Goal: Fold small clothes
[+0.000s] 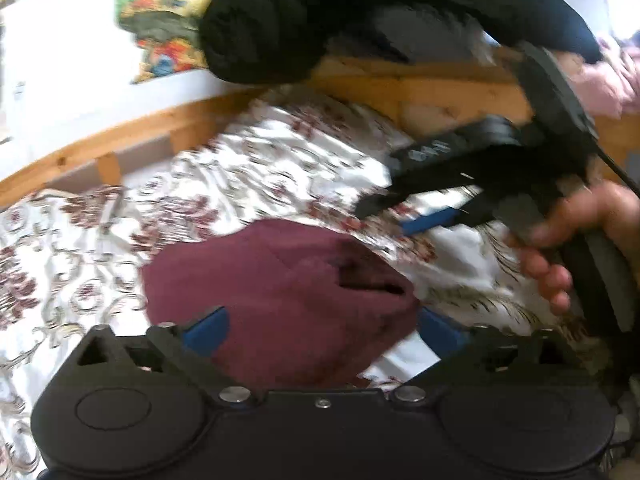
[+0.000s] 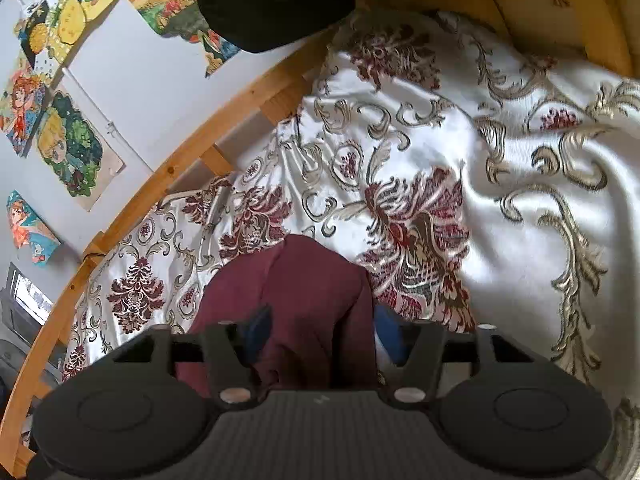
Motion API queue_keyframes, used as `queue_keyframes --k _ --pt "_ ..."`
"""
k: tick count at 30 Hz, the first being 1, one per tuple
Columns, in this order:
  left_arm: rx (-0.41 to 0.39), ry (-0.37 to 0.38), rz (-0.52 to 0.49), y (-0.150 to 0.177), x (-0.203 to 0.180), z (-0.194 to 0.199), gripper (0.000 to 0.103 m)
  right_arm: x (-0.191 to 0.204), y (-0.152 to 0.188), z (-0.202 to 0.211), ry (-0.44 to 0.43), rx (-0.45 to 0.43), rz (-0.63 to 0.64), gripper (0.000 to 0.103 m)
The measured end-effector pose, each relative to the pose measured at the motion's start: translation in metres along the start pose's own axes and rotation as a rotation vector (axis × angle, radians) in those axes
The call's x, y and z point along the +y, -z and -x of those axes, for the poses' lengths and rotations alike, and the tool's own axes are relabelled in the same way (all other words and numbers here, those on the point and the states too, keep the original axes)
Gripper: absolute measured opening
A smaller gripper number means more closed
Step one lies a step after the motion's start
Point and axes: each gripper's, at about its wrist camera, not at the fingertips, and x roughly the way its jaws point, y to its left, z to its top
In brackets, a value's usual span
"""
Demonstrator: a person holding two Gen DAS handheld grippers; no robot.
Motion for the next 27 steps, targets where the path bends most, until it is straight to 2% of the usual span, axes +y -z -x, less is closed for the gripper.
queue_keyframes --k 3,5,6,10,13,17,21,23,27 --pt "-0.005 -0.062 0.078 0.0 0.015 0.005 0.102 0.002 0.004 0.006 0.004 0.005 -0.005 0.089" --pt "0.021 -0.1 0.132 0.001 0.025 0.004 0.102 0.003 0.007 0.009 0.004 0.014 -0.013 0.096" --pt "0.036 -0.118 0.157 0.002 0.03 0.003 0.102 0.003 0.009 0.009 0.011 0.018 -0.017 0.102" --pt "0.091 -0.199 0.26 0.006 0.05 -0.002 0.102 0.005 0.014 -0.001 0.039 0.047 -0.011 0.103" --pt "0.123 -0.241 0.342 0.009 0.067 -0.005 0.102 0.011 0.02 -0.01 0.065 0.077 0.04 0.103" --pt "0.153 -0.29 0.444 0.017 0.085 -0.008 0.102 0.018 0.028 -0.026 0.106 0.163 0.124 0.103" --pt "0.238 -0.367 0.449 0.023 0.091 -0.021 0.102 0.026 0.036 -0.04 0.27 0.216 0.288 0.103" --pt "0.253 -0.354 0.466 0.028 0.094 -0.023 0.102 0.028 0.037 -0.041 0.326 0.224 0.367 0.103" --pt "0.288 -0.33 0.468 0.035 0.094 -0.03 0.102 0.026 0.036 -0.043 0.308 0.274 0.385 0.103"
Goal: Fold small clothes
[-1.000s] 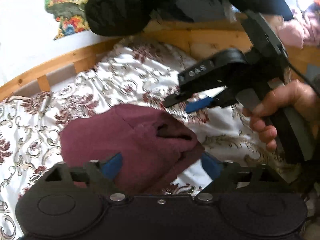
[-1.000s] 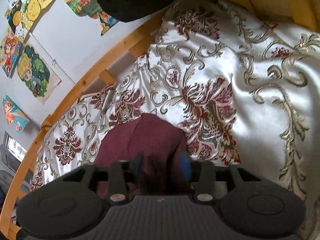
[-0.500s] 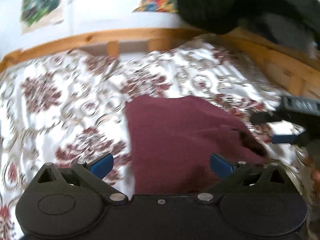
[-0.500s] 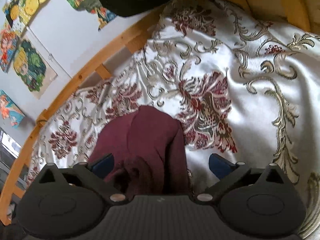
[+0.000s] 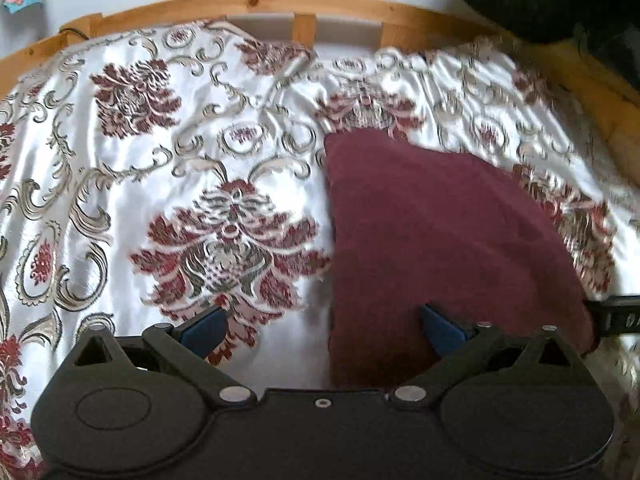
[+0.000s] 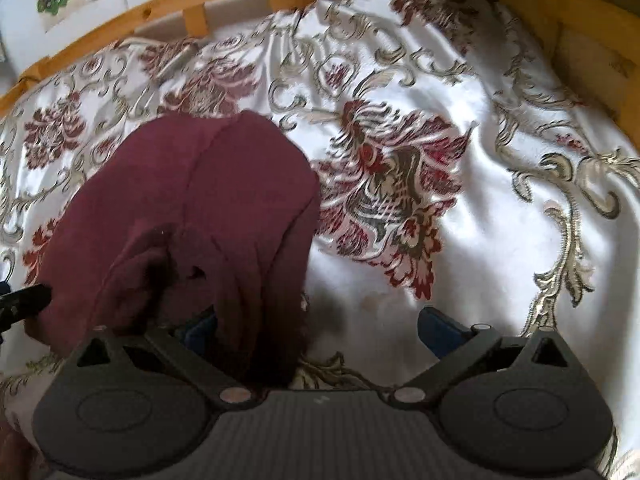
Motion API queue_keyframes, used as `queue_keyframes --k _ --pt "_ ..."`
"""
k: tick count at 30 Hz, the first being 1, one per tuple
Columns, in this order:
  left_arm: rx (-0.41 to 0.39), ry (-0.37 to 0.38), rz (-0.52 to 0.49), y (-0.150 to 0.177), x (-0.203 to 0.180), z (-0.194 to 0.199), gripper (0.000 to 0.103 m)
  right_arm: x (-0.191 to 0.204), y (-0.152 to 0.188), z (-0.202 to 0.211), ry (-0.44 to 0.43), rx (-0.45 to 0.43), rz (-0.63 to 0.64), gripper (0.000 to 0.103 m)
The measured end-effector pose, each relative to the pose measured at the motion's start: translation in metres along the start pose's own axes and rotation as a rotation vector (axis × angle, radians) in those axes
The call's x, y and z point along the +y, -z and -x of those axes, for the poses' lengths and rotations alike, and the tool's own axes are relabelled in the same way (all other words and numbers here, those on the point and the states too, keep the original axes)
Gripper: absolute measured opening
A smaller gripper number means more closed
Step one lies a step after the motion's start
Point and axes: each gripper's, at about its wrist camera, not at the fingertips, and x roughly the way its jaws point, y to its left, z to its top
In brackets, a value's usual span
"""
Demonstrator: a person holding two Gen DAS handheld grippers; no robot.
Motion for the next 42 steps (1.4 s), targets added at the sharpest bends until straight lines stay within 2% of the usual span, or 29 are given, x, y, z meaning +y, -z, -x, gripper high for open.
queue_keyframes --k 4,6,8,10,16,19,22,25,29,31,39,41,42 --pt "0.011 -0.002 -0.005 0.006 -0.001 -0.004 0.102 -0.003 -0.001 0.002 -0.042 0.044 0.007 0.103" --pt "0.012 -0.003 -0.006 0.006 -0.001 -0.004 0.102 -0.005 -0.006 0.008 -0.07 0.062 0.062 0.103" --pt "0.013 0.001 -0.004 0.007 -0.001 -0.004 0.102 -0.007 -0.007 0.014 -0.059 0.071 0.138 0.103" --pt "0.016 0.008 -0.003 0.007 -0.001 -0.004 0.102 -0.011 -0.009 0.021 -0.04 0.053 0.159 0.103" --pt "0.014 -0.013 -0.01 0.008 -0.004 -0.006 0.102 -0.016 -0.015 0.036 -0.128 -0.052 0.086 0.103" --pt "0.008 -0.015 -0.02 0.009 -0.004 -0.006 0.102 -0.019 -0.018 0.036 -0.182 -0.105 0.01 0.103" --pt "0.007 -0.014 -0.022 0.009 -0.004 -0.006 0.102 -0.033 -0.02 0.032 -0.248 -0.157 -0.12 0.103" --pt "0.013 -0.013 -0.013 0.009 -0.004 -0.007 0.102 -0.045 -0.015 0.028 -0.304 -0.266 -0.294 0.102" --pt "0.032 -0.005 0.023 0.009 -0.001 -0.01 0.102 -0.05 -0.012 0.006 -0.328 -0.268 -0.378 0.092" --pt "0.033 0.0 0.025 0.009 0.001 -0.011 0.102 -0.049 -0.01 -0.002 -0.322 -0.253 -0.389 0.081" --pt "0.03 0.006 0.033 0.01 0.002 -0.011 0.102 -0.03 -0.007 -0.01 -0.302 -0.246 -0.321 0.075" --pt "0.029 0.005 0.031 0.01 0.002 -0.011 0.102 -0.026 -0.007 -0.011 -0.289 -0.241 -0.299 0.066" --pt "0.028 0.003 0.03 0.01 0.001 -0.011 0.102 -0.024 -0.007 -0.011 -0.283 -0.237 -0.292 0.056"
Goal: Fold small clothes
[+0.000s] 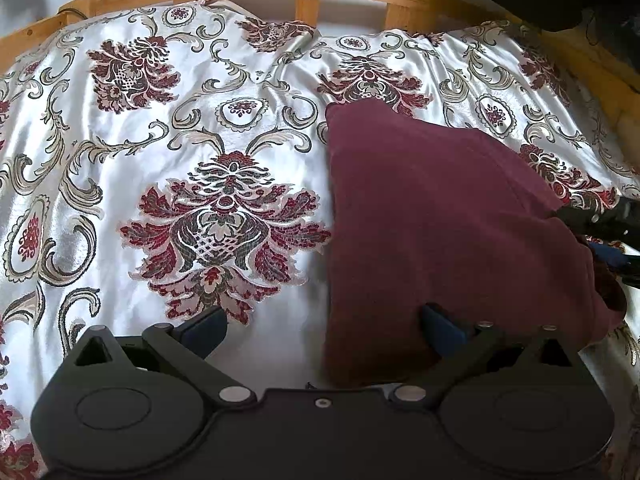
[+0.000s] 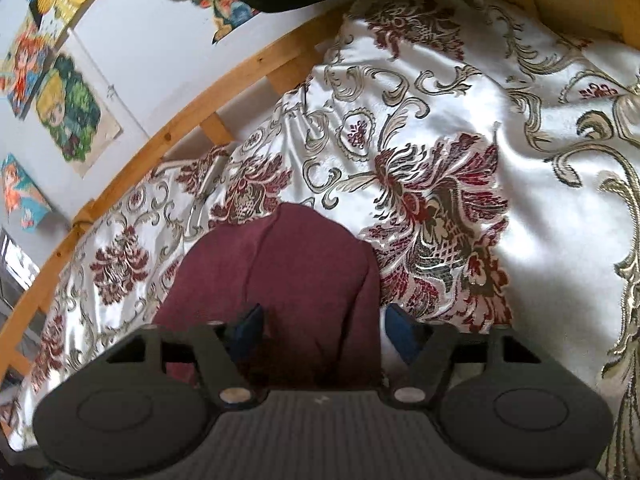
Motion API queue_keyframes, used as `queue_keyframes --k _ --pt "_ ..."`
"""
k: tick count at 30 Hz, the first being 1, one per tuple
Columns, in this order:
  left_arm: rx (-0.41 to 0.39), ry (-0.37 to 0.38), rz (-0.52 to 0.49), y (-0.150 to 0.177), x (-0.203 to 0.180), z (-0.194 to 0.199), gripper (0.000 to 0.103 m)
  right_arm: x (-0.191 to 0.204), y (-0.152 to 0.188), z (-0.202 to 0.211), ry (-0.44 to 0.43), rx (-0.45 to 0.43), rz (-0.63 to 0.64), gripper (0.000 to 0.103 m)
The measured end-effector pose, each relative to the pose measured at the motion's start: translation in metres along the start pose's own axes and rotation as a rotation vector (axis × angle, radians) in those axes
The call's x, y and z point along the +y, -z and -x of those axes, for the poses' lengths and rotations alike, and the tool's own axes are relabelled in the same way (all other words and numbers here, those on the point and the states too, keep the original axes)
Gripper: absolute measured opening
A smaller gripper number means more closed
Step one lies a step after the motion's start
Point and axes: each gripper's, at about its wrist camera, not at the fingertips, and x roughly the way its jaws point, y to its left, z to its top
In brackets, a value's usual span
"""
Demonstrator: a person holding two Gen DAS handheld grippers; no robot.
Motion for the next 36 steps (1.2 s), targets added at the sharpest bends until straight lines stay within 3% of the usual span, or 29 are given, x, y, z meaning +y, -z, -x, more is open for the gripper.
queue_keyframes --k 4,11,20,23,25,33,36 --pt "-0.002 -0.003 -0.006 0.0 0.0 0.0 0.102 0.002 0.002 -0.001 0.003 0.005 0.008 0.027" --pt "-0.003 0.003 -0.015 0.0 -0.002 0.001 0.102 0.0 -0.003 0.012 0.023 -0.066 -0.007 0.012" --pt "-0.01 0.009 -0.05 0.002 -0.006 0.002 0.102 -0.007 0.004 0.0 0.067 -0.006 -0.03 0.011" --pt "-0.006 0.008 -0.041 0.002 -0.006 0.002 0.102 -0.009 0.006 -0.001 0.053 -0.001 -0.046 0.029" --pt "-0.004 0.009 -0.039 0.002 -0.005 0.001 0.102 -0.011 0.006 -0.001 0.045 -0.001 -0.068 0.051" --pt "-0.003 0.011 -0.033 0.003 -0.005 0.0 0.102 -0.03 0.006 -0.011 -0.024 -0.012 -0.179 0.049" --pt "-0.006 0.007 -0.04 0.003 -0.006 0.0 0.102 -0.024 0.005 -0.011 -0.034 -0.011 -0.143 0.025"
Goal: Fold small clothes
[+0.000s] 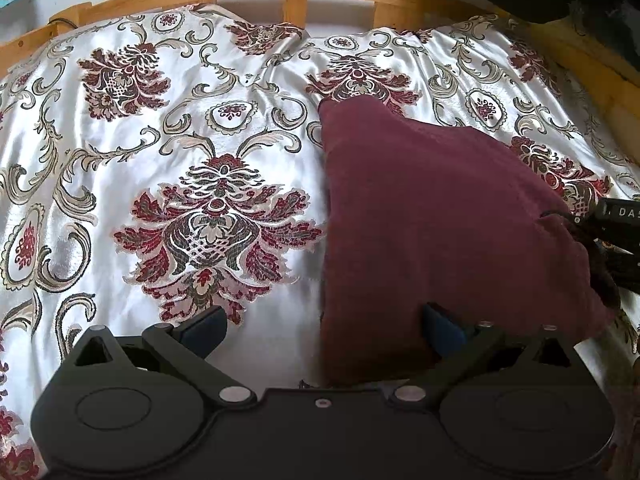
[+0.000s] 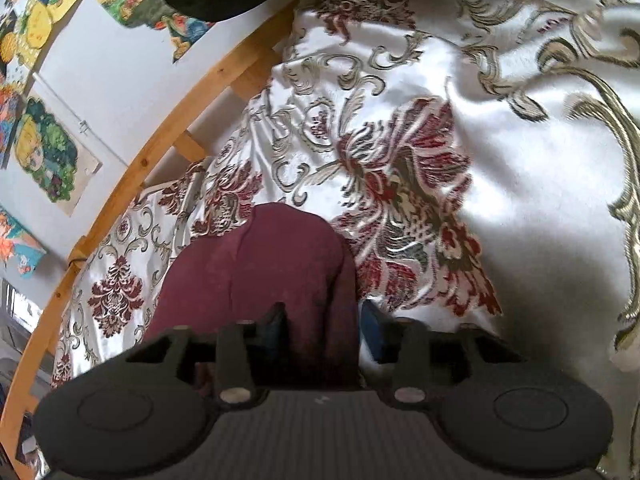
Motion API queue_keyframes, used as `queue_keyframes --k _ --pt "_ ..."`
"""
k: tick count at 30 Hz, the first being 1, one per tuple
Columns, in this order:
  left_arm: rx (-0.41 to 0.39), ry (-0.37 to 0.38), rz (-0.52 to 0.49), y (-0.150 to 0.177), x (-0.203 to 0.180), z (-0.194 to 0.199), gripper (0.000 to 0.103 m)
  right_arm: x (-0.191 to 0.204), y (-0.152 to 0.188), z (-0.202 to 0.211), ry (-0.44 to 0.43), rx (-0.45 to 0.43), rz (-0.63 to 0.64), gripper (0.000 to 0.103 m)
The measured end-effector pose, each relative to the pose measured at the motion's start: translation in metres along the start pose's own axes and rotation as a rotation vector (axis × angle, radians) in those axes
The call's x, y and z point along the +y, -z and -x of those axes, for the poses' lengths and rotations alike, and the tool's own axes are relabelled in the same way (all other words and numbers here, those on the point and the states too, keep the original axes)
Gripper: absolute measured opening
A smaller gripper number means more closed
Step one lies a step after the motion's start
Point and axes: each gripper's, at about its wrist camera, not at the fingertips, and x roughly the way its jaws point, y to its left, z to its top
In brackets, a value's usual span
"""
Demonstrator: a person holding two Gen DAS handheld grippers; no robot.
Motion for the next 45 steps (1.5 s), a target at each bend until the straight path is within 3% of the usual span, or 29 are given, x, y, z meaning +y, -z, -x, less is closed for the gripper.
queue_keyframes --k 2,6,15,18,22,29,31,35,40,45 --pt "-0.003 -0.006 -0.005 0.0 -0.001 0.0 0.102 0.011 0.001 0.002 0.018 -0.015 0.065 0.02" --pt "-0.006 -0.007 -0.009 0.0 -0.002 0.001 0.102 0.027 0.003 0.0 0.102 -0.01 0.179 0.02" --pt "0.004 0.035 0.02 -0.01 0.006 0.005 0.102 -0.006 0.002 -0.004 0.025 0.024 -0.005 0.023" --pt "-0.047 0.11 0.054 -0.027 0.013 0.011 0.102 -0.007 0.003 -0.006 0.022 0.021 -0.012 0.025" --pt "-0.057 0.197 0.065 -0.046 0.018 0.0 0.102 -0.008 0.005 -0.006 0.019 0.014 -0.005 0.025" --pt "0.088 0.256 0.1 -0.048 0.033 -0.05 0.102 -0.008 0.006 -0.006 0.015 0.011 -0.001 0.027" --pt "0.093 0.281 0.138 -0.046 0.039 -0.054 0.102 -0.01 0.005 -0.007 0.006 0.012 -0.005 0.031" --pt "0.087 0.273 0.109 -0.045 0.036 -0.053 0.102 -0.01 0.005 -0.008 -0.008 0.003 -0.008 0.037" --pt "0.09 0.26 0.094 -0.046 0.034 -0.055 0.102 -0.002 0.007 -0.01 -0.012 -0.015 0.039 0.054" --pt "0.088 0.239 0.069 -0.046 0.03 -0.053 0.102 0.0 0.007 -0.011 -0.007 -0.025 0.057 0.058"
